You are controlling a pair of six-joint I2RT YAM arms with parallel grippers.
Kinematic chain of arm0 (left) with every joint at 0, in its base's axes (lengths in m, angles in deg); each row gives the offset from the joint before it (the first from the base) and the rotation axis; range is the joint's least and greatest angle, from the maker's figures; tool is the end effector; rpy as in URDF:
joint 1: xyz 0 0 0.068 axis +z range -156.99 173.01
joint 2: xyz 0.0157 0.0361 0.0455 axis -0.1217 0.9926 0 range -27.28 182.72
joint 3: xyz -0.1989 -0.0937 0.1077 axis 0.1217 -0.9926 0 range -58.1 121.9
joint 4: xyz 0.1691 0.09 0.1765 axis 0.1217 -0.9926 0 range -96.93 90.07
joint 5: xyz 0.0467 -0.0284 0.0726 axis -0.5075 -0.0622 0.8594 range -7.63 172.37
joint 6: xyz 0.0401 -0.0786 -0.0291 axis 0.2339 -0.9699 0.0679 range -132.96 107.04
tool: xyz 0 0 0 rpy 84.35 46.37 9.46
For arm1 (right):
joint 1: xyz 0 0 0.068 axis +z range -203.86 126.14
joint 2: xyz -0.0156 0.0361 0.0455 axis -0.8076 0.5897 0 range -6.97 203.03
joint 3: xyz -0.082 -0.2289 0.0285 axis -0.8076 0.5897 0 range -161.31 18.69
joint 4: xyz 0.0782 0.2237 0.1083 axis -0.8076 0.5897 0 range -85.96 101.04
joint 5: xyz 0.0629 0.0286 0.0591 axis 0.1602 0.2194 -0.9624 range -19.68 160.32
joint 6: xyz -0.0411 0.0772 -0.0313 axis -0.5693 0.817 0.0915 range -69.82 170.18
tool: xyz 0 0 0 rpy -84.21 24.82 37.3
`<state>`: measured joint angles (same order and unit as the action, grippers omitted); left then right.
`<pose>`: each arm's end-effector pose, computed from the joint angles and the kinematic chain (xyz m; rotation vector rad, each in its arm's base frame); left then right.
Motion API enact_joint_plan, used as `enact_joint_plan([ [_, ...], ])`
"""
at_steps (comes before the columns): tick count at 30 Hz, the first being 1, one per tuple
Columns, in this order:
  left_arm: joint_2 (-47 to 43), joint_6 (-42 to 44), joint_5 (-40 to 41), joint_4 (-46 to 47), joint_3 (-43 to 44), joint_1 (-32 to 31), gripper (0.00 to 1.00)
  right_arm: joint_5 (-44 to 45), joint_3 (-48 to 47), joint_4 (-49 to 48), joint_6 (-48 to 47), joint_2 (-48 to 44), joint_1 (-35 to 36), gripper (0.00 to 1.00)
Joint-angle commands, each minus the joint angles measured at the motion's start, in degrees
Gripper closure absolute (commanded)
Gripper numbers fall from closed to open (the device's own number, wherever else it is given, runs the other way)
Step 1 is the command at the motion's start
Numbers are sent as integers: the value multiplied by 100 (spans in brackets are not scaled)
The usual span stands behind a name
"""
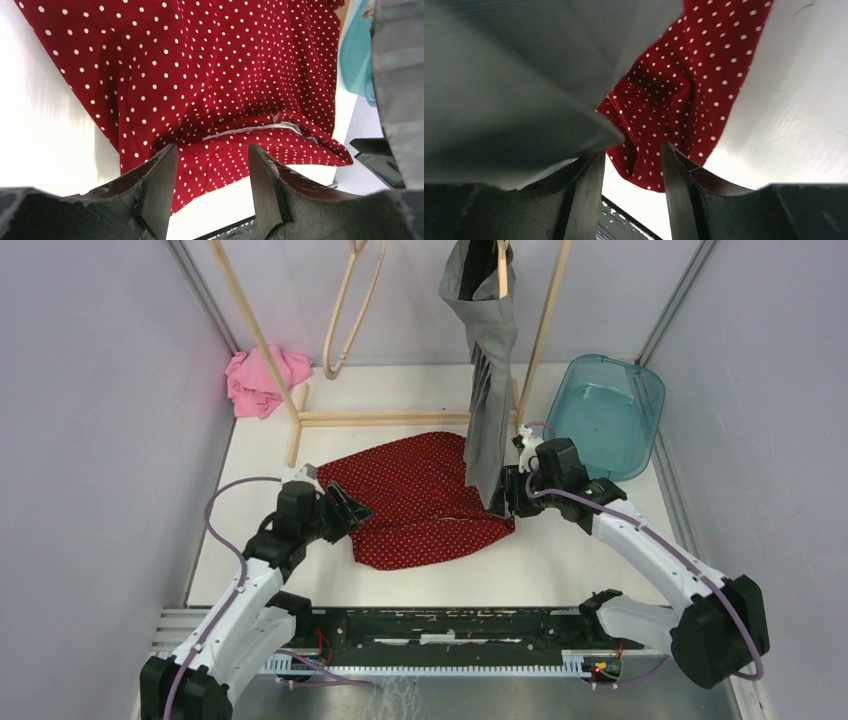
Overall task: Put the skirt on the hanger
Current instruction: Flatten out the skirt at the center of the board.
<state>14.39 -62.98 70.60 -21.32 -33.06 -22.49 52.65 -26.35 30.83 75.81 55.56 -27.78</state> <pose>0.2057 -0.0747 0.1613 -0.5854 2.2830 -0.8249 0.2335 0.1425 0.1986 -0.1694 2.4361 0.7887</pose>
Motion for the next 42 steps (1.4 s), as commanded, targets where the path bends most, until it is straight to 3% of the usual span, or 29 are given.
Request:
enact_joint_plan([
  [1,339,279,180,615,153,-5,39,-549,-322,40,-444,532,178,49],
  [5,525,326,232,690,87,-9,39,-583,-229,271,-521,677,375,50],
  [12,485,230,144,863,-107,-7,40,-709,31,576,-379,-46,593,65],
  [16,476,240,144,890,-171,-5,40,-563,259,951,-287,-429,634,65],
  [23,794,150,74,1321,-359,-12,41,-355,724,655,291,-770,731,62],
  [32,984,-15,40,1687,-657,-350,44,-110,307,905,101,-453,784,60],
  [34,1003,-78,51,1761,-694,-526,50,-109,398,825,156,-493,793,60],
  [40,922,-246,239,1611,-495,-1270,92,88,348,916,113,-568,793,57],
  [42,779,-321,453,1443,-442,-1540,96,165,294,937,96,-539,793,56],
])
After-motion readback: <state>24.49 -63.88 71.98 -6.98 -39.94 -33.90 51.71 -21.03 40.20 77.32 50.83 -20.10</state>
